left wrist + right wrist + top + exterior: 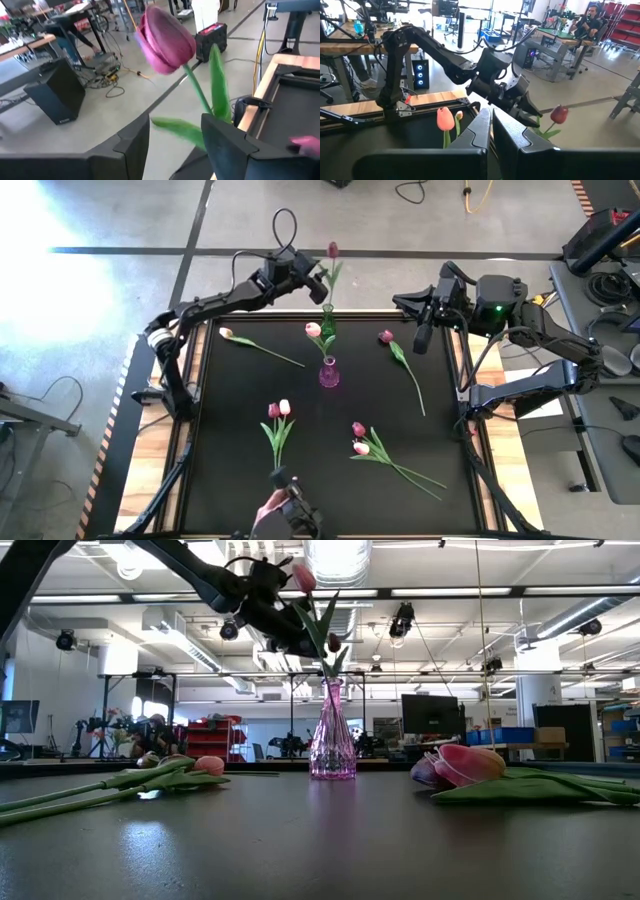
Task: Sort flowers into vase by color
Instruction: Put the bottom right pink tulip into the purple vase
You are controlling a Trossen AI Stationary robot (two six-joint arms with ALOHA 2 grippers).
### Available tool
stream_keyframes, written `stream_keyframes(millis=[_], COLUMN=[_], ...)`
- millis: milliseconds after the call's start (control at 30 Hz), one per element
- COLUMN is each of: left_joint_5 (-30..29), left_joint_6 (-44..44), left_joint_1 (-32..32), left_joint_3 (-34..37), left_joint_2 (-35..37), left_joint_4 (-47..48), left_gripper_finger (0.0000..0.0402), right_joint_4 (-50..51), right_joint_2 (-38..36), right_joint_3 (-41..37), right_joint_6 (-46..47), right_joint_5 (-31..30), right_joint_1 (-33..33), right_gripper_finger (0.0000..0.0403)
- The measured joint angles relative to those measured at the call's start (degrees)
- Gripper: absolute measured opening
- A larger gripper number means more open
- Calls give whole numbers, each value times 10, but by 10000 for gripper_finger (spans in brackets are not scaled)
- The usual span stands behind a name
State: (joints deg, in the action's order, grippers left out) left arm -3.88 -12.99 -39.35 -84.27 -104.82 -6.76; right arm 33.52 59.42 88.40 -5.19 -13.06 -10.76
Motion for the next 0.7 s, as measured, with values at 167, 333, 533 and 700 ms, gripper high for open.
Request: stream_keyframes(millis=[167, 333, 533, 700], left_joint_5=[0, 0, 13, 19], left_joint_6=[5, 34, 89, 130], left_joint_1=[0, 0, 1, 10], left_joint_3=[1, 45, 163, 264], left_joint_2=[27, 81, 175, 269], left_joint_4=[65, 74, 38, 19], left_gripper_finger=[166, 165, 165, 162], right_joint_4=[1, 32, 38, 35], right_joint_2=[0, 0, 3, 0], right_joint_3=[0, -4, -58, -141], right_joint_6=[0, 22, 45, 106], right_joint_5=[7, 50, 109, 158], right_joint_1=[0, 0, 0, 0], right_gripper_finger=[13, 13, 12, 9])
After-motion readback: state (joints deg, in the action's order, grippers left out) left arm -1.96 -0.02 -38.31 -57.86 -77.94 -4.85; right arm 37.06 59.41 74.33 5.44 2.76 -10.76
